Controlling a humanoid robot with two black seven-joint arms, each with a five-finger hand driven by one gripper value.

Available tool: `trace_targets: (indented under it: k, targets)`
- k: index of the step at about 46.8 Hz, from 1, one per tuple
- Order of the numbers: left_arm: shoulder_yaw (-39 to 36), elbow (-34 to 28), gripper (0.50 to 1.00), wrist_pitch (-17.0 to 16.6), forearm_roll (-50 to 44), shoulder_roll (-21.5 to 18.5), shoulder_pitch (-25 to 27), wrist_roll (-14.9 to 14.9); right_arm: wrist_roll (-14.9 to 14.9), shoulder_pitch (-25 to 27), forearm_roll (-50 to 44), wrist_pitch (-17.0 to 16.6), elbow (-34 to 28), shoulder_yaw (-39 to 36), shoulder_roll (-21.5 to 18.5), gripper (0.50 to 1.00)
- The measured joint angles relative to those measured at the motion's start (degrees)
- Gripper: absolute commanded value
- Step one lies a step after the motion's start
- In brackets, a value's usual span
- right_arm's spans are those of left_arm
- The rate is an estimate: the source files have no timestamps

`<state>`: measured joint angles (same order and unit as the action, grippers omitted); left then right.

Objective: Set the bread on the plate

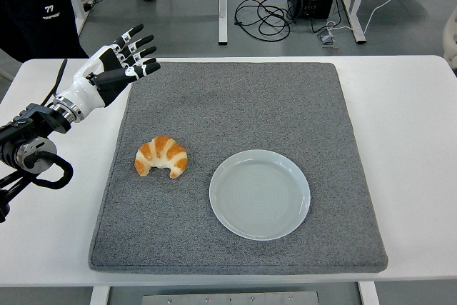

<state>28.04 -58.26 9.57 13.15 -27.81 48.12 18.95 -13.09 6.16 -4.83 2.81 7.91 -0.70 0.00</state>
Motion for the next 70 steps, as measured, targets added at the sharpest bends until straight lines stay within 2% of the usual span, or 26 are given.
trace_targets:
  k: [7, 13, 23, 31, 42, 50, 70]
  targets:
    - [0.03, -1.25, 0.918, -0.11, 4.25, -2.57, 1.33, -0.27, 0.0, 0.0, 0.0, 0.0, 0.0, 0.0, 0.0, 1.0]
    - [-1.48, -5.11, 0.918, -0.46, 4.54, -5.77, 3.29, -0.83, 0.0, 0.02, 0.0, 0.0, 0.0, 0.0, 0.0, 1.0]
    - [-12.48, -13.51, 0.918, -4.86, 7.63, -13.99, 11.5, -0.84, 0.0, 0.0, 0.0, 0.0, 0.01, 0.01, 0.0, 1.0]
    - [-16.21, -18.86, 0.918, -7.68, 16.26, -18.6, 13.18, -0.81, -0.01, -0.02, 0.0, 0.0, 0.0, 0.0, 0.0, 1.0]
    - [-16.52, -20.22, 0.918, -7.25, 30.26, -21.31, 13.07, -0.78, -0.01, -0.01, 0.0, 0.0, -0.03, 0.0, 0.0, 1.0]
    - [-18.1, -24.82, 0.918, -6.98, 35.93, -24.53, 13.55, -0.75, -0.01, -0.01, 0.0, 0.0, -0.01, 0.0, 0.0, 1.0]
    - [-21.89, -26.05, 0.918, -6.88, 50.06, -25.1, 13.96, -0.77, 0.0, 0.0, 0.0, 0.0, 0.0, 0.0, 0.0, 1.0]
